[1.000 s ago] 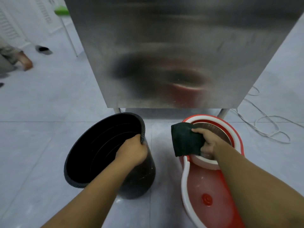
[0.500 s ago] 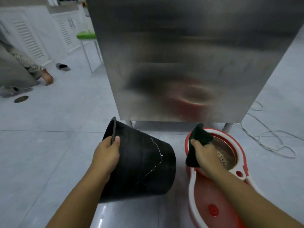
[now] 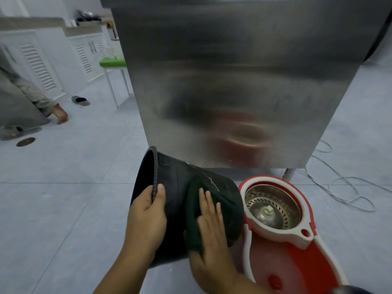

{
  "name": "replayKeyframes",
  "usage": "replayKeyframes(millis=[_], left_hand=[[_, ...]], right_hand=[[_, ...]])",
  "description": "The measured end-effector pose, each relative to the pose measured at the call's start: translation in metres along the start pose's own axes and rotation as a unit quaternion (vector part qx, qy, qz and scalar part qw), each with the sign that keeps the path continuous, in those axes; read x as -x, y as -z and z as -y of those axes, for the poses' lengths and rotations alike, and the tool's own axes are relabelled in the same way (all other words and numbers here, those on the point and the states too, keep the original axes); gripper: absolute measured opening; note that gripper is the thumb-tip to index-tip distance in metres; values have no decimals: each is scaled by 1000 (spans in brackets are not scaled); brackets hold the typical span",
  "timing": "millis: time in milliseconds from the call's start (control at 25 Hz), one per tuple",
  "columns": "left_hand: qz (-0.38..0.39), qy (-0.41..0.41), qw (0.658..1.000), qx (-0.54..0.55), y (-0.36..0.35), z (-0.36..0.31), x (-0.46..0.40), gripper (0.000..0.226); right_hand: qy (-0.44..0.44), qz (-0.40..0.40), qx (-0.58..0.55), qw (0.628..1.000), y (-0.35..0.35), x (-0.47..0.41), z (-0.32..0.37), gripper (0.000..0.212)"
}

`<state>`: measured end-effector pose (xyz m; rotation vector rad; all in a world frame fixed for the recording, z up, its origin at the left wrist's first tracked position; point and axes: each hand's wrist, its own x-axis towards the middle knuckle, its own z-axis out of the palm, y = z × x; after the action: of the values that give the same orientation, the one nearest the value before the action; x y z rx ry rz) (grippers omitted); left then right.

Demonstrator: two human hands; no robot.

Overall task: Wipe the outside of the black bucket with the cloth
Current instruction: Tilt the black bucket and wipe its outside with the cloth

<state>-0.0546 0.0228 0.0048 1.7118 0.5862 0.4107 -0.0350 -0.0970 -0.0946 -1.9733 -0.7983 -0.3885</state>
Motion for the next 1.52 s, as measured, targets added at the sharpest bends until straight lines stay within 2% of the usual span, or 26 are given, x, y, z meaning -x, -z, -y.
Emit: replayKeyframes(millis=[80,120,200,280,400,440,480,560,640,720,760,800,880,960,1080,1160,1200,1240,1360,1440,1480,1520], left_hand=[[7,-43,998,-37,0,-2,2,40],[11,-57,997,-46,0,-2,2,40],[12,-63,997,-44,0,2,4,40],[1,-45,999,-24,0,5,3,39],[-23,0,999,34,1,11,-5,33],[-26,8,999,44,1,11,-7,32],[-23,6,999,43,1,11,-7,32],[-8,-25,1000,13,-3,9,-3,32],[2,-61,998,-26,-7,8,5,32],[15,-85,995,-46,-9,9,11,31],[22,-94,994,-51,-11,9,14,31],[26,-102,993,-54,-12,9,16,35],[24,-103,993,-47,-14,9,21,40],[20,-94,995,-28,-14,12,24,37],[44,-104,993,-21,-10,13,23,35],[95,-90,991,-12,-9,12,21,24],[116,-79,990,-12,-9,9,21,14],[127,-73,989,-13,-9,11,21,10],[149,-80,985,-27,-5,21,16,16],[220,-67,973,-33,1,13,14,24],[234,-55,971,-3,3,11,11,32],[212,-31,975,52,4,9,6,39]], right_hand=[[-43,-29,-50,997,14,-25,-3,73],[-92,-47,-83,991,21,-32,-16,71],[-224,-84,-132,962,35,-33,-46,54],[-274,-82,-121,951,38,-12,-64,57],[-146,-10,-9,989,16,13,-54,81],[-82,30,44,995,4,18,-48,74],[-16,41,96,994,-6,21,-43,56],[57,51,149,986,-14,21,-33,35],[62,78,48,994,1,10,-23,42],[35,60,-24,997,25,-9,-18,69],[-13,28,-54,998,34,-18,-20,75],[-81,-8,-85,993,41,-26,-27,71],[-251,-48,-142,956,50,-37,-46,51],[-398,-61,-145,904,61,-44,-62,33],[-548,-113,-224,798,79,-50,-80,25],[-585,-165,-314,729,85,-50,-83,30],[-585,-186,-345,710,87,-50,-84,33],[-576,-203,-364,703,87,-48,-83,34],[-548,-254,-403,687,88,-44,-88,46],[-524,-303,-442,662,90,-41,-95,59],[-513,-316,-450,659,92,-41,-94,60],[-501,-311,-444,674,93,-41,-91,59]])
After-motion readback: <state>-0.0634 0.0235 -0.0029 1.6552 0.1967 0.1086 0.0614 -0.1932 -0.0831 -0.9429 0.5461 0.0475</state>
